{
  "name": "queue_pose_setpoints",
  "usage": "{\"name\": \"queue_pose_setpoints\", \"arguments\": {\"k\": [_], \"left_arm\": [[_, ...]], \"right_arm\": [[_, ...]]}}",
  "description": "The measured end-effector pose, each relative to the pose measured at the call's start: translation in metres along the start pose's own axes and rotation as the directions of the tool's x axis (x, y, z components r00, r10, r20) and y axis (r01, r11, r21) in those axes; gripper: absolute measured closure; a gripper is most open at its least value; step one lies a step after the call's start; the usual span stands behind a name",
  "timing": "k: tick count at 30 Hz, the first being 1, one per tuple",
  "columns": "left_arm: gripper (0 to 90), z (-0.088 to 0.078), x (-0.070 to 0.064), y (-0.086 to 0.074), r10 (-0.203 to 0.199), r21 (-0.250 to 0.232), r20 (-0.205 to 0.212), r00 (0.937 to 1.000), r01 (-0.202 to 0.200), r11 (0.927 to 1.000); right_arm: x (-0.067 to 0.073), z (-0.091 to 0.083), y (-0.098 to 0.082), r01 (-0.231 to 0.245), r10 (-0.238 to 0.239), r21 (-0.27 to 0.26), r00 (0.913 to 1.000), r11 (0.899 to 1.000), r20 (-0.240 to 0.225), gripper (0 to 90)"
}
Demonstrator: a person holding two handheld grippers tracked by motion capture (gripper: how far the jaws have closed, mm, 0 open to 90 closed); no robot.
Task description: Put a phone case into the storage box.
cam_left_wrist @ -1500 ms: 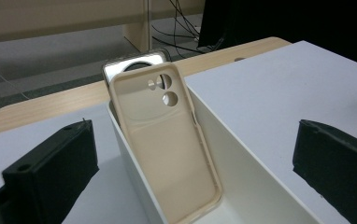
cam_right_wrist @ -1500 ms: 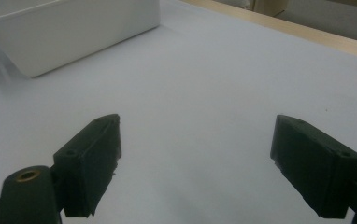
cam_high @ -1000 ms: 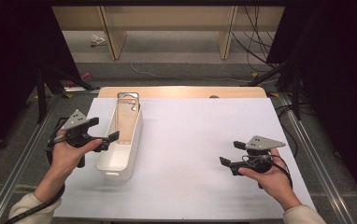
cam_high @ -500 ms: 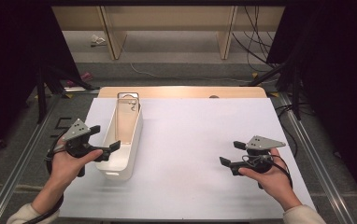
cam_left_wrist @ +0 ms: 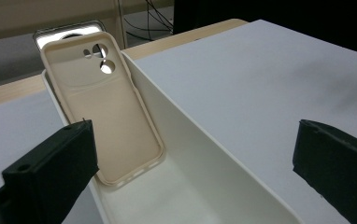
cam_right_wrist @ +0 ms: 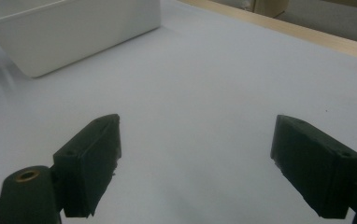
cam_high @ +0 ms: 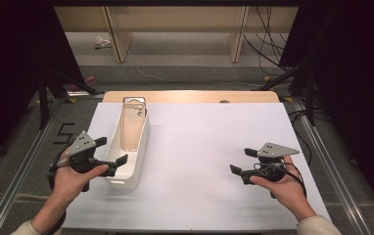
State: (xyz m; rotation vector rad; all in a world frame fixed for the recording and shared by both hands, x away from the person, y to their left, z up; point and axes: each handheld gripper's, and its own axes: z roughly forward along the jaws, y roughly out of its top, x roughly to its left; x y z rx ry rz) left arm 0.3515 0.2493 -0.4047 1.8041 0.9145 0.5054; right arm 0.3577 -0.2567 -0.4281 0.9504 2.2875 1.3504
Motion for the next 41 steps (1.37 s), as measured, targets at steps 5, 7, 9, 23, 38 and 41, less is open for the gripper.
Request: {"name": "queue_pose_setpoints", "arguments": {"k": [5, 7, 9, 23, 38, 41], "left_arm": [[0.0, -0.001, -0.004, -0.005, 0.005, -0.005, 0.009, 0.9999, -0.005, 1.0], [0.0, -0.001, -0.006, -0.006, 0.01, -0.003, 0.014, 0.9998, -0.01, 0.9999], [0.0, -0.001, -0.007, -0.008, 0.017, -0.003, 0.014, 0.9998, -0.017, 0.9998], [0.0, 0.0, -0.01, -0.018, 0.031, 0.001, 0.023, 0.9993, -0.031, 0.9995], [0.0, 0.001, -0.011, -0.02, 0.025, 0.006, 0.025, 0.9994, -0.026, 0.9997], [0.0, 0.001, -0.011, -0.02, 0.025, 0.006, 0.025, 0.9994, -0.025, 0.9997]], "right_arm": [[0.0, 0.0, 0.0, 0.001, -0.001, 0.002, 1.0, 1.0, -0.001, 17.0], [0.0, 0.0, 0.0, 0.002, -0.002, 0.002, 1.0, 1.0, -0.001, 17.0], [0.0, 0.0, 0.0, 0.001, -0.001, 0.003, 1.0, 1.0, -0.001, 17.0], [0.001, 0.0, 0.0, 0.005, -0.005, 0.003, 1.0, 1.0, -0.004, 17.0], [0.002, 0.0, 0.0, 0.004, -0.004, 0.005, 1.0, 1.0, -0.007, 17.0], [0.002, 0.0, 0.0, 0.004, -0.004, 0.003, 1.0, 1.0, -0.007, 17.0]]}}
